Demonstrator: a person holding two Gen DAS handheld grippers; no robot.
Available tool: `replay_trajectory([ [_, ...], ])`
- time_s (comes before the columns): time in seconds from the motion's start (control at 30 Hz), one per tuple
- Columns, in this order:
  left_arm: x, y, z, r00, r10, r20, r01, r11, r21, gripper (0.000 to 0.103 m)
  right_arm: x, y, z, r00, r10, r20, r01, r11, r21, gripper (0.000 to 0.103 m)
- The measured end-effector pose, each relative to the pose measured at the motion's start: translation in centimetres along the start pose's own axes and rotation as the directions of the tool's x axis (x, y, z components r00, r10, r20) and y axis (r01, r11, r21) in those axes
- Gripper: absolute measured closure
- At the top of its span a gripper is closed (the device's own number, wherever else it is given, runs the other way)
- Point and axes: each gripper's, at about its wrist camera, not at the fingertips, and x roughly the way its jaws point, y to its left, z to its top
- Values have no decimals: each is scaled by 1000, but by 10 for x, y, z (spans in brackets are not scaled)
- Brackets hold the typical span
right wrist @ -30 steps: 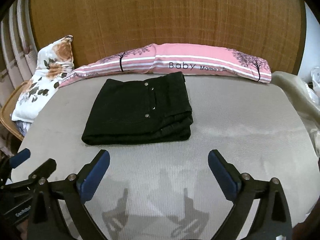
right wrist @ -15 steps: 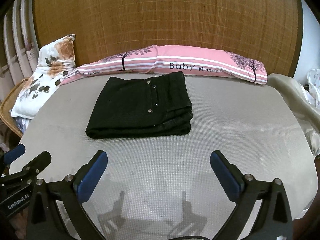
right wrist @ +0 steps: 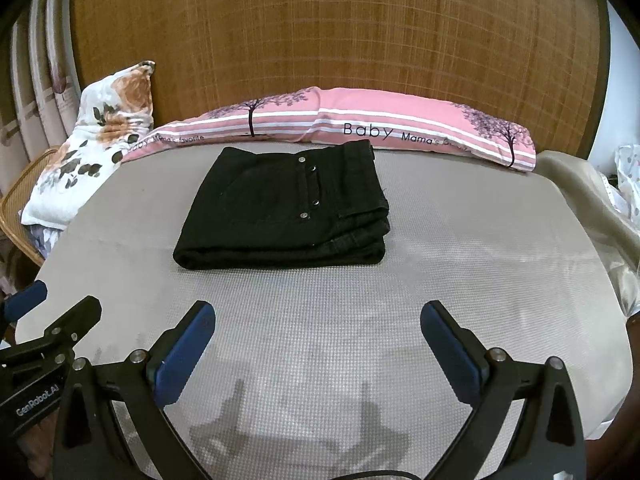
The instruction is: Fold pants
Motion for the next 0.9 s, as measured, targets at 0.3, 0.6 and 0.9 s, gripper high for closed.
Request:
replay_trajectory([
  [0.3, 0, 0, -1, 1000, 2, -1, -2, 1000, 1, 18, 3, 0, -1, 1000, 0, -14, 0, 1000, -4, 1],
  [0.6, 1, -1, -4, 1000, 14, -2, -14, 1000, 0, 18, 6, 1, -3, 1000, -7, -22, 6, 1000, -12, 1],
  [0.9, 18, 8, -1, 1000, -17, -24, 16, 1000, -17, 18, 15, 3, 1, 999, -15, -45, 14, 1000, -21, 1],
])
